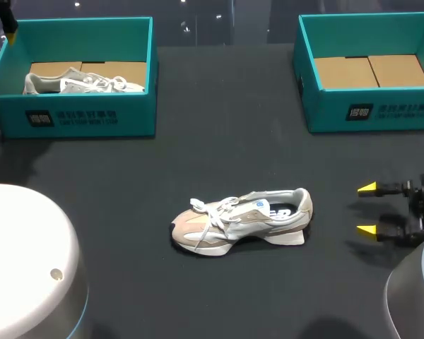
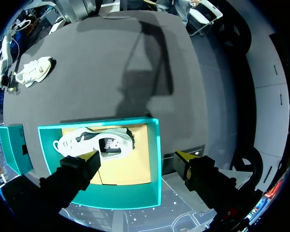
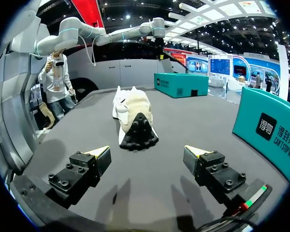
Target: Take the shoe out of the shoebox, open the shoe tongue, remove and reinsert the insole, then place the shoe into the shoebox
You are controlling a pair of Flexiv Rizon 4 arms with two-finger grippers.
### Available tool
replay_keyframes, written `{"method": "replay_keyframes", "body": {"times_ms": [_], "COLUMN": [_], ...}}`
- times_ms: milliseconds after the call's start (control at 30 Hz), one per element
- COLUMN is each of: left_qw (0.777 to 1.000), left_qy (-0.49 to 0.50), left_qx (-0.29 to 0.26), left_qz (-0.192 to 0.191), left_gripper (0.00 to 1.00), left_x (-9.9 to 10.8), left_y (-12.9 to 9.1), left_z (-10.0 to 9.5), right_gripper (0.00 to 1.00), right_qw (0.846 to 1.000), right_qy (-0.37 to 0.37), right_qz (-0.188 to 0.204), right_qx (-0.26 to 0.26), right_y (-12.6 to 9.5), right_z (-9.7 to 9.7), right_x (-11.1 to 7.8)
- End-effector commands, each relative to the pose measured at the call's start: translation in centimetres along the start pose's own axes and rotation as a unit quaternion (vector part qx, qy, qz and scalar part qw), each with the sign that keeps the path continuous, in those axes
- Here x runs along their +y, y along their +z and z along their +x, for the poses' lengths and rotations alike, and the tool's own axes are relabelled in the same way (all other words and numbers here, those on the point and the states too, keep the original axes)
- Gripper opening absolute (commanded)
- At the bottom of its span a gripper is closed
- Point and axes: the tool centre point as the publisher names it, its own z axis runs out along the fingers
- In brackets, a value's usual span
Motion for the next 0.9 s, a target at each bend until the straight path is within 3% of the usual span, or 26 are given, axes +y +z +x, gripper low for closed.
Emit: {"method": "replay_keyframes", "body": {"times_ms": [33,500,900], "left_qw": [1.000,1.000,1.000], "left_qy": [0.001,0.001,0.001], "left_qx": [0.001,0.001,0.001], "left_qz": [-0.001,-0.001,-0.001], "left_gripper": [1.00,1.00,1.00], "left_x": [-0.1,-0.1,-0.1], "left_y": [0.0,0.0,0.0], "left_z": [0.0,0.0,0.0], "right_gripper": [1.00,1.00,1.00], "right_qw": [1.000,1.000,1.000], "right_qy": [0.001,0.003,0.000], "right_qz": [0.005,0.012,-0.004], "right_qx": [-0.002,0.004,0.018], "right_y": [1.1,4.2,6.9], "right_z": [0.1,-0.3,0.2], "right_x": [-0.1,0.1,0.0]}}
